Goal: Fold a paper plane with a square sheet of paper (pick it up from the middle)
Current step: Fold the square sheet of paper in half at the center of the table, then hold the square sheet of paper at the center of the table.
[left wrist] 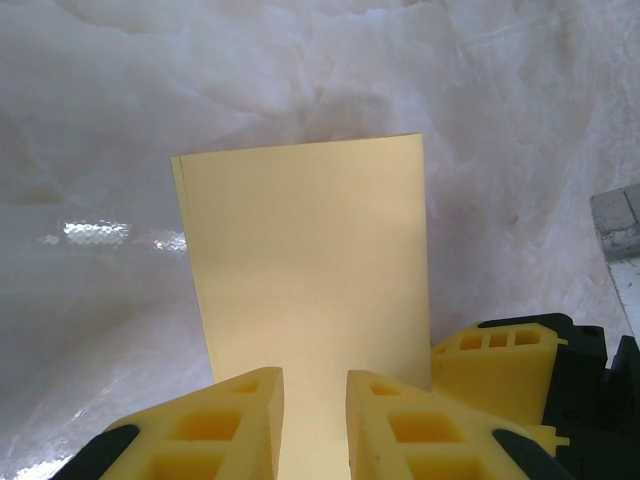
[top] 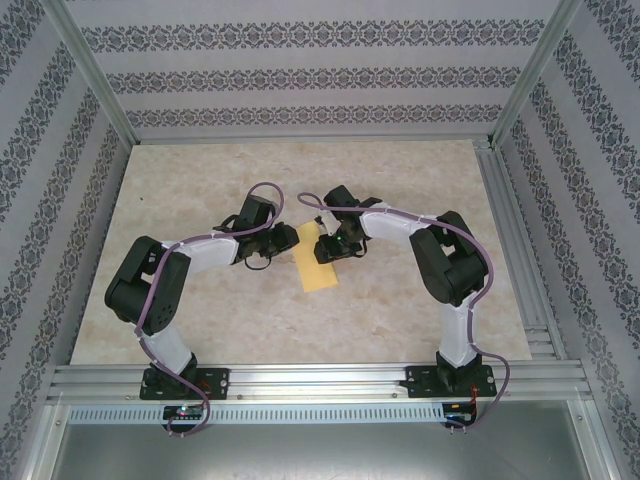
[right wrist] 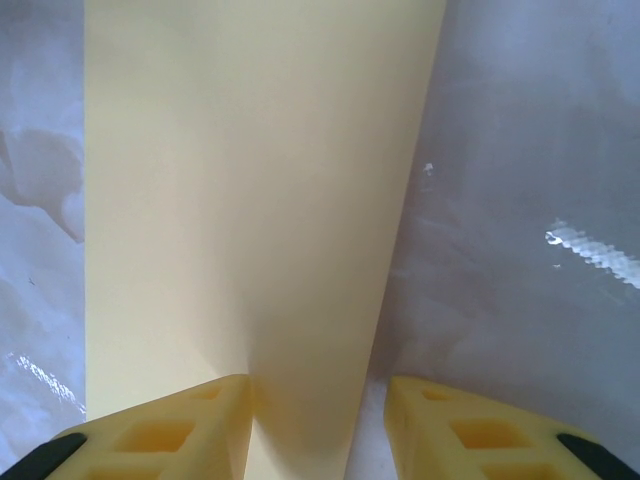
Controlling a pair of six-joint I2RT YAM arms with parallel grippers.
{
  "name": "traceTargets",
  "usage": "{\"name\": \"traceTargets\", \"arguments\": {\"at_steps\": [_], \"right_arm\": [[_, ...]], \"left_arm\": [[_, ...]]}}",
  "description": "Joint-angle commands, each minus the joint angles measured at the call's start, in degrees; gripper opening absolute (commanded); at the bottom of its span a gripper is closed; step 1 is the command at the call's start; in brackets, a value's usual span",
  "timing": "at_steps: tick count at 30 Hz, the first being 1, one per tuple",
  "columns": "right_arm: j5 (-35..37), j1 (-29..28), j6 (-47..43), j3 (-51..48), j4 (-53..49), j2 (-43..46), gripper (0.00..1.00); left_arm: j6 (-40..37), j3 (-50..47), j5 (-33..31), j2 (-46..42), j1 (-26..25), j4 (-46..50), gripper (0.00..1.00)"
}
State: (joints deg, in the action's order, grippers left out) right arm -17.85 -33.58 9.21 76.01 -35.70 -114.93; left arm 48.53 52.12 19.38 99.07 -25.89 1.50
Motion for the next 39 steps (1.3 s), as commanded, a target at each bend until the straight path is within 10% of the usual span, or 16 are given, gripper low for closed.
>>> {"name": "traceTargets", "arguments": {"at_steps": [1, 39], "right_arm": [[2.3, 0.4, -0.7, -0.2, -0.8, -3.0, 0.42], [2.5, 0.0, -1.4, -0.1, -1.0, -5.1, 0.42]], "left_arm": [[-0.6, 0.6, 1.3, -0.7, 0.1, -1.9, 0.24], [-2.7, 6.0, 5.4, 9.5, -2.1, 3.4, 0.14]]}}
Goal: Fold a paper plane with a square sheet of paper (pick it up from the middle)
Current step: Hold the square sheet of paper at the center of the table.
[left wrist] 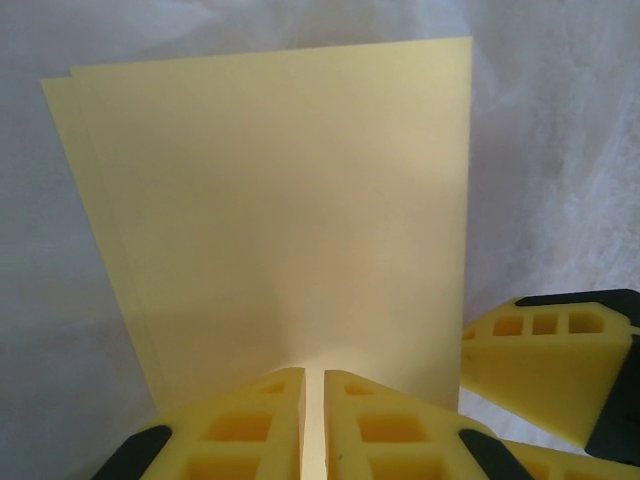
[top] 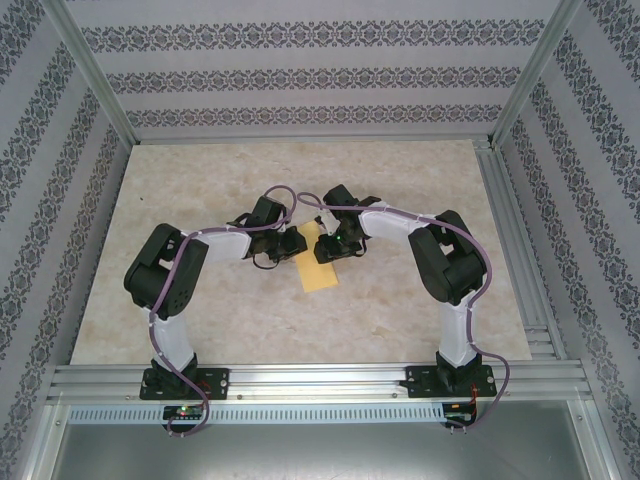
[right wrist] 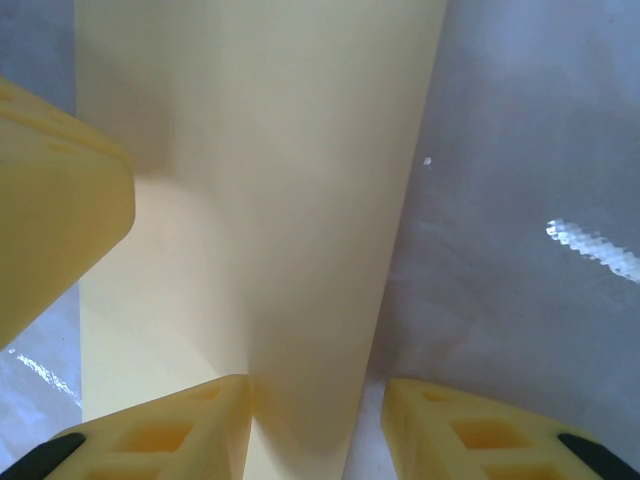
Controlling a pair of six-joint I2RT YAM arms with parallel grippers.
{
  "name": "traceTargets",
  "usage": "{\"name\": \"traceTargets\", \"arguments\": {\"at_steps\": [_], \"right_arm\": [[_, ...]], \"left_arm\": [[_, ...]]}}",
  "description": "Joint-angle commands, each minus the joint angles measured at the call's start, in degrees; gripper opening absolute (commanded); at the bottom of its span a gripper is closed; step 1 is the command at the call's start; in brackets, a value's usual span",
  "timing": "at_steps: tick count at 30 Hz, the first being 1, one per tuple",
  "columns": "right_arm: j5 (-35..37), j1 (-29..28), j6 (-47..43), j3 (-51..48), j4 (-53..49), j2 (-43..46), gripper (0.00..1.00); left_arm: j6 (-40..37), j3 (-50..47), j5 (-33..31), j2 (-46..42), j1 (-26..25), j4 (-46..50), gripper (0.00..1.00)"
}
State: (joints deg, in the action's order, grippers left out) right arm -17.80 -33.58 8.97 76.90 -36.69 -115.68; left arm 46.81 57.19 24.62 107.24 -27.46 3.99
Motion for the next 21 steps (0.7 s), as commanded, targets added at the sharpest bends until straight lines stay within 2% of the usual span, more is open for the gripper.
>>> {"name": "traceTargets", "arguments": {"at_steps": [1, 21], "right_arm": [[2.4, 0.1, -1.2, -1.0, -0.1, -4.4, 0.43], [2.9, -0.6, -2.5, -0.2, -1.0, -5.6, 0.44]], "left_arm": [[-1.1, 0.8, 0.1, 1.3, -0.6, 0.9, 0.14], [-1.1, -0.2, 0.1, 0.7, -0.6, 0.8, 0.12]]}}
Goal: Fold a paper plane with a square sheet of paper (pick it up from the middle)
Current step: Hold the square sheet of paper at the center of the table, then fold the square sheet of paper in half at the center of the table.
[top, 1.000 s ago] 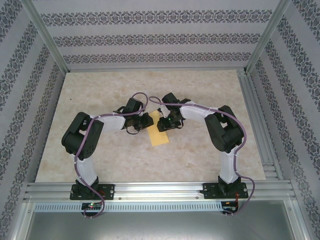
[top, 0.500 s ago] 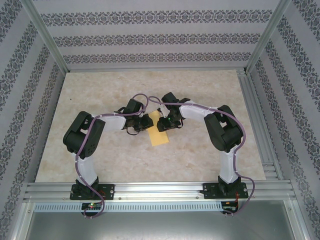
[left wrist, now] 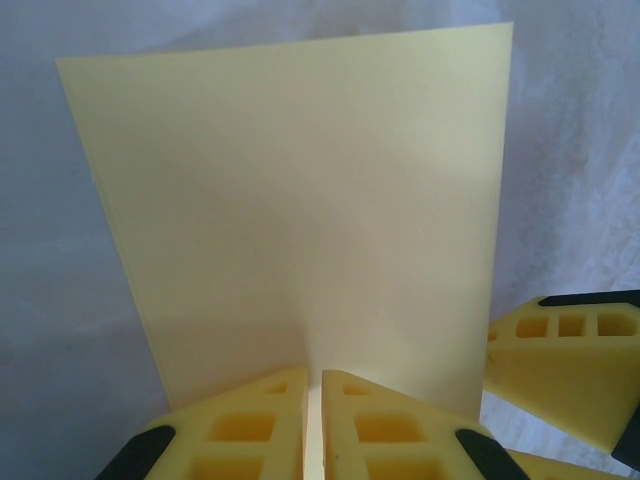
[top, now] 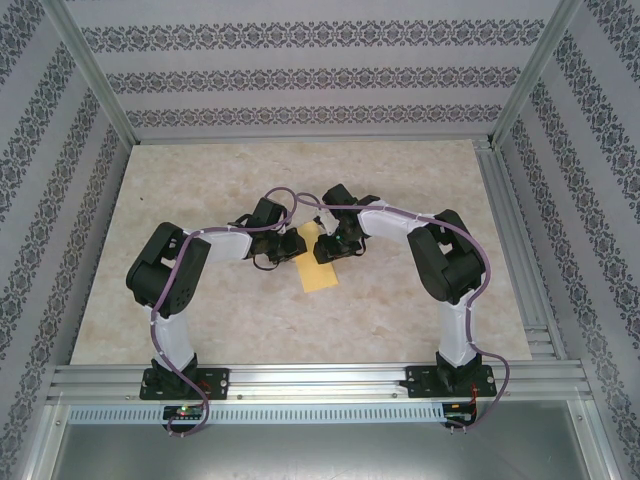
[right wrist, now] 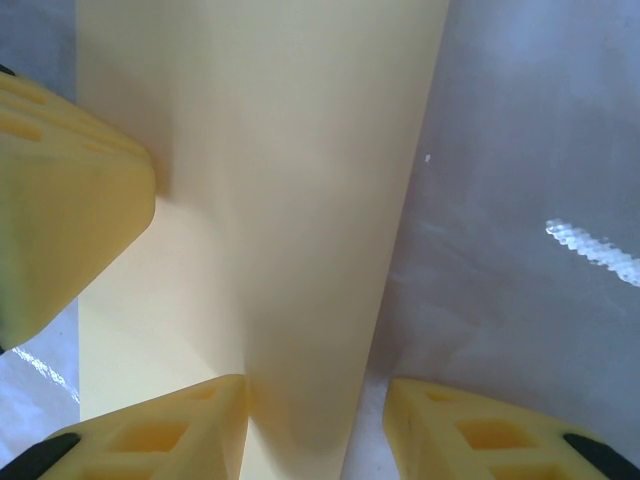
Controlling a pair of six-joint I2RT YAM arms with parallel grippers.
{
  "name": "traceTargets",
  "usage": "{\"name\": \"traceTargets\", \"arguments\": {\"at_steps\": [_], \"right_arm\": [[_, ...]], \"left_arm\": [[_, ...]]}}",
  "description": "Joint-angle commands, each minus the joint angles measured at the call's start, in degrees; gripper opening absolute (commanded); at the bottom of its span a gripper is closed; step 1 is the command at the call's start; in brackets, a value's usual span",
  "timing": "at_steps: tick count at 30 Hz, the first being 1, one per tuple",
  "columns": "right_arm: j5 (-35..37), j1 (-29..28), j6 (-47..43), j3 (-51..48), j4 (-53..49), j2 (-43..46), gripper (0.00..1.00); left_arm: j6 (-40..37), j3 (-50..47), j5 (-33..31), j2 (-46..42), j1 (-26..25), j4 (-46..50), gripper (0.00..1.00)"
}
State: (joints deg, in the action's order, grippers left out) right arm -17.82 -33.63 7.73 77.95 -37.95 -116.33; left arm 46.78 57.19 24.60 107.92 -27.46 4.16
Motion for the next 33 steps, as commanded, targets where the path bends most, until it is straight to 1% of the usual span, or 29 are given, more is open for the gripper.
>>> {"name": "traceTargets", "arguments": {"at_steps": [1, 7, 9, 12, 17, 20, 22, 24, 28, 33], "right_arm": [[3.0, -0.5, -1.1, -1.2, 0.3, -4.8, 0.44], [2.0, -0.1, 1.5, -0.6, 0.9, -2.4, 0.45], [0.6, 0.4, 3.3, -0.4, 1.9, -0.1, 0.47], [1.9, 0.9, 5.7, 0.2, 2.2, 4.0, 0.51], [0.8, 1.8, 7.9, -0.4, 4.7, 9.5, 0.51], [-2.7, 1.8, 8.9, -0.7, 6.2, 10.5, 0.44], [-8.7, 1.7, 9.7, -1.1, 8.1, 9.9, 0.35], [-11.5, 1.3, 10.6, -1.1, 9.1, 8.8, 0.29], [-14.3, 1.0, 10.9, -0.1, 8.7, 5.1, 0.21], [-14.7, 1.1, 9.7, 0.3, 7.8, 1.4, 0.16]], "left_arm": [[-1.0, -0.3, -0.1, 0.1, -0.6, 0.8, 0.12], [-1.9, -0.6, -2.5, 0.4, -0.6, 4.8, 0.11], [-2.0, -1.0, -3.0, 0.6, -0.6, 5.5, 0.11], [-2.1, -1.7, -3.2, 1.1, -0.6, 5.9, 0.11], [-1.9, -2.0, -3.4, 1.9, -0.6, 6.0, 0.1], [-1.9, -1.9, -3.5, 2.4, -0.6, 6.2, 0.1], [-1.7, -1.9, -3.7, 2.6, -0.6, 6.4, 0.1], [-1.5, -1.9, -3.9, 2.8, -0.6, 6.5, 0.09], [-1.2, -1.9, -4.0, 3.1, -0.6, 6.5, 0.09], [-0.7, -1.8, -4.3, 3.9, -0.6, 7.5, 0.08]]}}
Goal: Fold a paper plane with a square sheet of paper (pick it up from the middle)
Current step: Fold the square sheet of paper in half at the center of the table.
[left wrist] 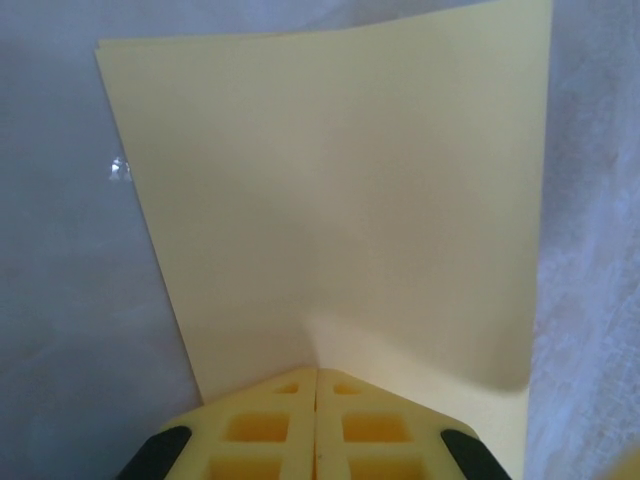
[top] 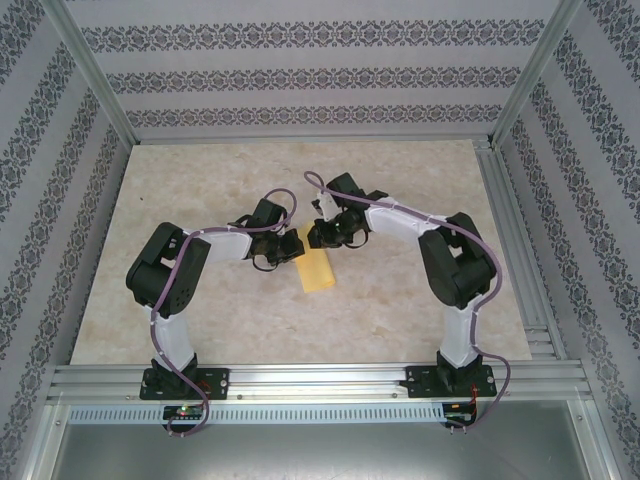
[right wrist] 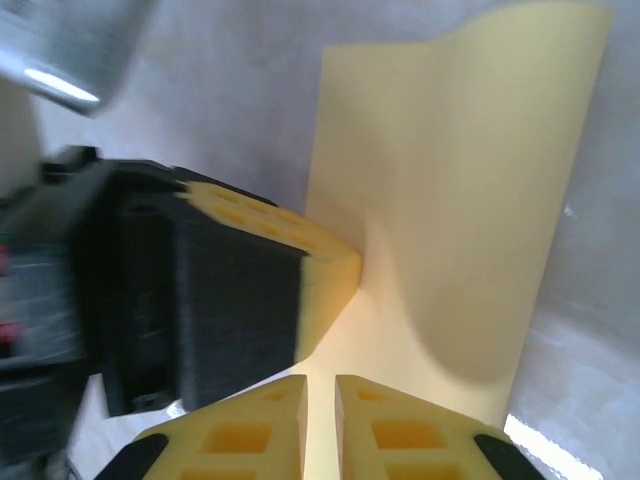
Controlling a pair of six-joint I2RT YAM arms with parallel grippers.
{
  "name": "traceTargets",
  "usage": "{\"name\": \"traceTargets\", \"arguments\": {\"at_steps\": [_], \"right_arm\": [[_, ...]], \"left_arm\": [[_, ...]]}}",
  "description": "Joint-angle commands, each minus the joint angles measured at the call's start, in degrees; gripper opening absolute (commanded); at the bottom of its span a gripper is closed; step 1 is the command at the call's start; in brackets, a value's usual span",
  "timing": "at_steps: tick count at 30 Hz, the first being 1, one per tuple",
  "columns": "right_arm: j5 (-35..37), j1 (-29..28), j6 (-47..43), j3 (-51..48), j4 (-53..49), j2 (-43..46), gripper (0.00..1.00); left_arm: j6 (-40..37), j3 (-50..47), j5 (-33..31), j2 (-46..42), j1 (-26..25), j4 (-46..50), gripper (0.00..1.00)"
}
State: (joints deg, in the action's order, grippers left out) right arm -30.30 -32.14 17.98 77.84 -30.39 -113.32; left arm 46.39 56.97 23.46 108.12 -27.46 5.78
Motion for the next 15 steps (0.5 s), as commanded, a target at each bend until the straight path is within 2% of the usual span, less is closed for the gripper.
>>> {"name": "traceTargets", "arguments": {"at_steps": [1, 6, 15], "right_arm": [[-2.1, -0.2, -0.9, 0.3, 0.2, -2.2, 0.16], [1.6, 1.3, -1.9, -0.4, -0.9, -4.1, 0.16], [3.8, 2.4, -3.9, -2.0, -1.6, -5.8, 0.15]], "left_arm": [[0.0, -1.7, -3.2, 3.8, -0.6, 5.8, 0.08], [0.5, -2.1, -3.5, 4.2, -0.6, 6.0, 0.08], [1.0, -3.3, -4.1, 5.0, -0.6, 6.0, 0.08]]}}
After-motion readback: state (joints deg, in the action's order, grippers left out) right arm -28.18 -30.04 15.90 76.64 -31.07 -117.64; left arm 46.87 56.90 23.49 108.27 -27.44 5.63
